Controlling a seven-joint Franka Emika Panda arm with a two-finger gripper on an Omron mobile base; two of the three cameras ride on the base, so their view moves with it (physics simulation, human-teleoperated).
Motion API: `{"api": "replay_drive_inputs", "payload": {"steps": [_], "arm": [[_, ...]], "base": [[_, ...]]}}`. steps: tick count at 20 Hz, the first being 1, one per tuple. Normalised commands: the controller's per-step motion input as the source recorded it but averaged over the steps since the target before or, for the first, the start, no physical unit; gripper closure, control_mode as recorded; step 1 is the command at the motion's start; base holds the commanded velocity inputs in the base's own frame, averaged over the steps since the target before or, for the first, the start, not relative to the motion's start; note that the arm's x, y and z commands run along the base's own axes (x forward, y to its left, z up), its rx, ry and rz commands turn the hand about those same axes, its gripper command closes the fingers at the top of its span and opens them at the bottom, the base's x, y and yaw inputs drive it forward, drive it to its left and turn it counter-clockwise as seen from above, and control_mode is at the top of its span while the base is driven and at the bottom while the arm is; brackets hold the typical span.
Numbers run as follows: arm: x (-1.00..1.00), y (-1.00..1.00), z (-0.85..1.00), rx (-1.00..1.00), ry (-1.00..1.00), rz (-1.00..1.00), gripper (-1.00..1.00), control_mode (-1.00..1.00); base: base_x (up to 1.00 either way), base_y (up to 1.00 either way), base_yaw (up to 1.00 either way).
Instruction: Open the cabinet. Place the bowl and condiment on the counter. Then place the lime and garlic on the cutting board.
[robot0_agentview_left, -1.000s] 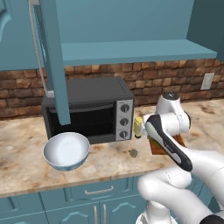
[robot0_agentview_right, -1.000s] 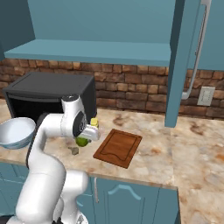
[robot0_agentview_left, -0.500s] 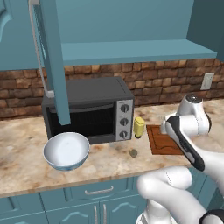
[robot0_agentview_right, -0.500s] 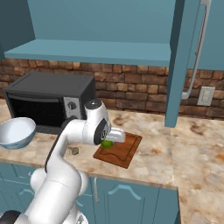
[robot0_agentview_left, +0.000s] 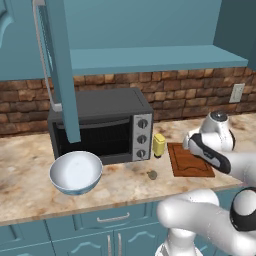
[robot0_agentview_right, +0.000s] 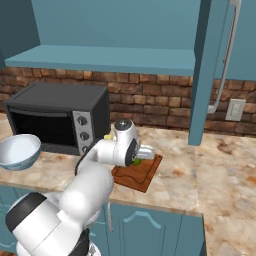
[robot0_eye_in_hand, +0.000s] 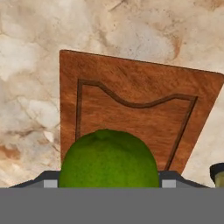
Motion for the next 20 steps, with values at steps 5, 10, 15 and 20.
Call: {"api": "replay_drive_inputs", "payload": {"steps": [5, 10, 15, 20], "arm": [[0.43, 0.0, -0.44, 0.0, 0.0, 0.0, 1.0, -1.0], [0.27, -0.02, -0.3, 0.0, 0.0, 0.0, -1.0, -1.0], [0.09, -0.01, 0.11, 0.0, -0.09, -0.01, -1.0, -1.0], [0.0, -0.01, 0.51, 0.02, -0.07, 0.0, -1.0, -1.0]], "base": [[0.0, 0.0, 0.0], [0.0, 0.0, 0.0], [0.0, 0.0, 0.0], [0.0, 0.0, 0.0]]}}
